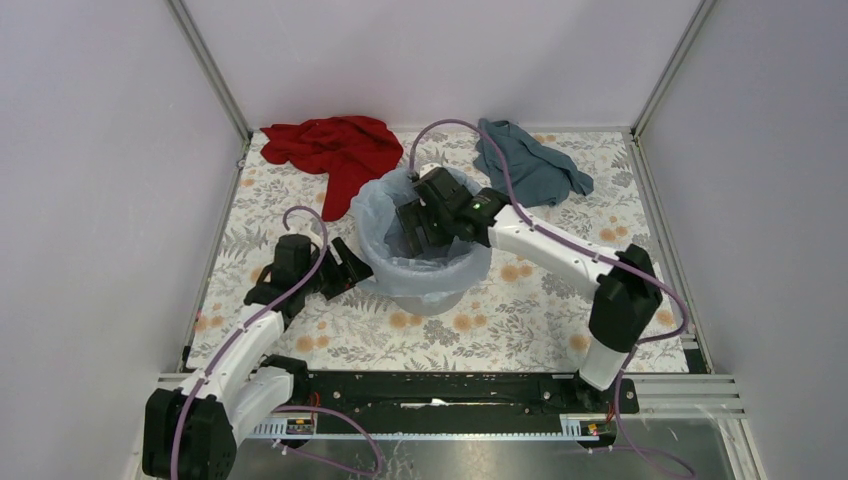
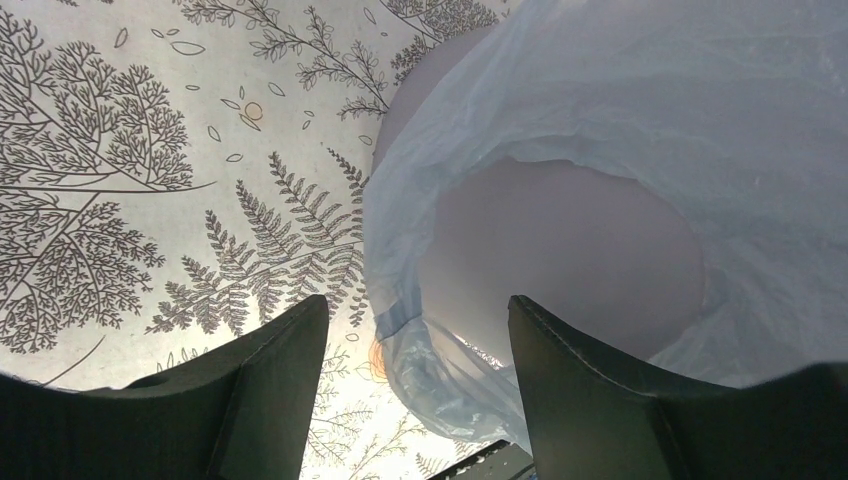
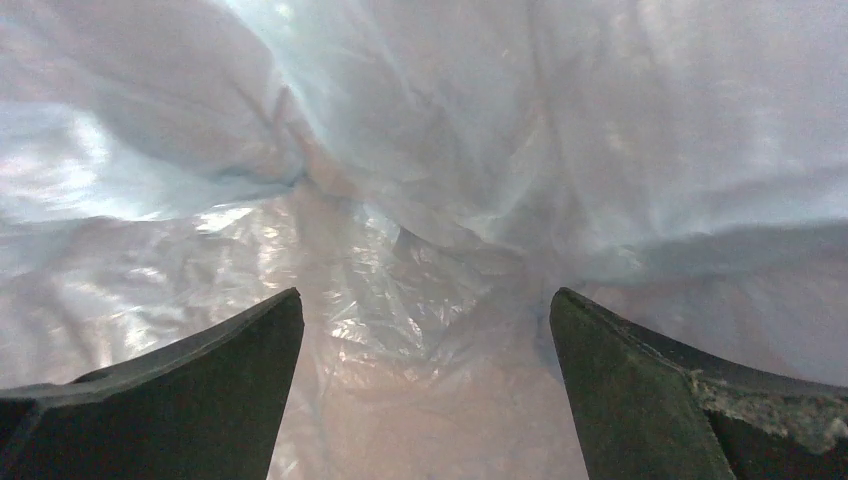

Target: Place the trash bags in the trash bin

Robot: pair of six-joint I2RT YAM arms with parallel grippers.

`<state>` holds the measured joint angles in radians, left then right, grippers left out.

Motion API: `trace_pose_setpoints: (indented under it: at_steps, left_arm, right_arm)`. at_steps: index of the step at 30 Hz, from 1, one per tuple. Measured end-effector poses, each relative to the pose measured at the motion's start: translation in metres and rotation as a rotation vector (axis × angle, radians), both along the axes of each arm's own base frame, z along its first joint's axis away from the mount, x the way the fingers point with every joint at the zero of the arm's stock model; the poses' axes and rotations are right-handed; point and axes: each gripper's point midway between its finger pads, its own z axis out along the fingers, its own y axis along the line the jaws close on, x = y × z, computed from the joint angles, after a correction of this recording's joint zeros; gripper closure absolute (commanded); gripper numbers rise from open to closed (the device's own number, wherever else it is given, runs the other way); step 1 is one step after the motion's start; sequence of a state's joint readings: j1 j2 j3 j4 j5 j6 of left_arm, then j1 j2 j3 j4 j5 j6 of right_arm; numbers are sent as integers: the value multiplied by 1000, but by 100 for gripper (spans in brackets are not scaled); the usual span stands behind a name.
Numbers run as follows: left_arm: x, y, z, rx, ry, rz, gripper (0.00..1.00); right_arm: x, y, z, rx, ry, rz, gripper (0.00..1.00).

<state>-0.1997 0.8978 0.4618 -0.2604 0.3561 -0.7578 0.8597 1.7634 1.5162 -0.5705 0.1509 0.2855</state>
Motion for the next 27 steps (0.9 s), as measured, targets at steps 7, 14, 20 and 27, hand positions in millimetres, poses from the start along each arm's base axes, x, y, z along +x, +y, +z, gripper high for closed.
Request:
trace_pose_setpoints:
  at_steps: [7,14,20,27]
  left_arm:
    - [1,-5,-5,-12,10,-18,37]
    - [-2,-8,-17,-7,39,-31,45]
    - [-5,-9,-31,12,78,-34,48]
    - [-6,-7,-40,23,78,-17,49]
  right_arm:
    - [-5,-1,43,68,-47,3,0]
    - [-20,9,8,22,12,22,0]
    - [-22,13,-56,-26,83,-17,0]
    - [-16,8,-85,-39,70,-98,1]
